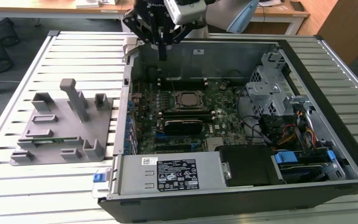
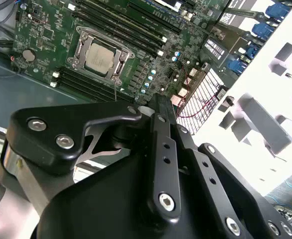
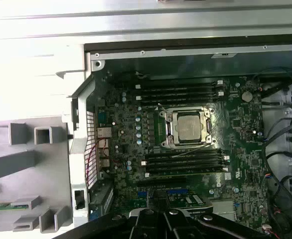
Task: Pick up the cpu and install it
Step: 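Install the first cpu locking lever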
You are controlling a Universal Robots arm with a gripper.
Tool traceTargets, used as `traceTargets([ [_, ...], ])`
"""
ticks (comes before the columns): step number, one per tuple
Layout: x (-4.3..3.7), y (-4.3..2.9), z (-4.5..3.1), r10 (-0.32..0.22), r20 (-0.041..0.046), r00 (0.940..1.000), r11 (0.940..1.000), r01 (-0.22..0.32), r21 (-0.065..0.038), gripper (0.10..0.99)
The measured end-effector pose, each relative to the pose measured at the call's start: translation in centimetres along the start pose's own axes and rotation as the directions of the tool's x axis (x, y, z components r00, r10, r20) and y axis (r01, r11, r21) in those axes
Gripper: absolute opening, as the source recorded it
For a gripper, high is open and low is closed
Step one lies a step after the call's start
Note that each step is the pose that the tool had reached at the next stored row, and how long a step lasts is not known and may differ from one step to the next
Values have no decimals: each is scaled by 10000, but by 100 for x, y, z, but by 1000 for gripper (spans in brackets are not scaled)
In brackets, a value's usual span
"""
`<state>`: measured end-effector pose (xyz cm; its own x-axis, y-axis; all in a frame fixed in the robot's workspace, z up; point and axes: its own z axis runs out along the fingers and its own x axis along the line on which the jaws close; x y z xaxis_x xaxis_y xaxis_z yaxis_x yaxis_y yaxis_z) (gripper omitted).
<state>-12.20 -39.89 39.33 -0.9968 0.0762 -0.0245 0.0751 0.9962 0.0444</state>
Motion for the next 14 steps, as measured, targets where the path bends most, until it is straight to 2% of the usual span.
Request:
traceTargets([
  [14,4,0,15,1,0,10000,10000,-1,0,106],
])
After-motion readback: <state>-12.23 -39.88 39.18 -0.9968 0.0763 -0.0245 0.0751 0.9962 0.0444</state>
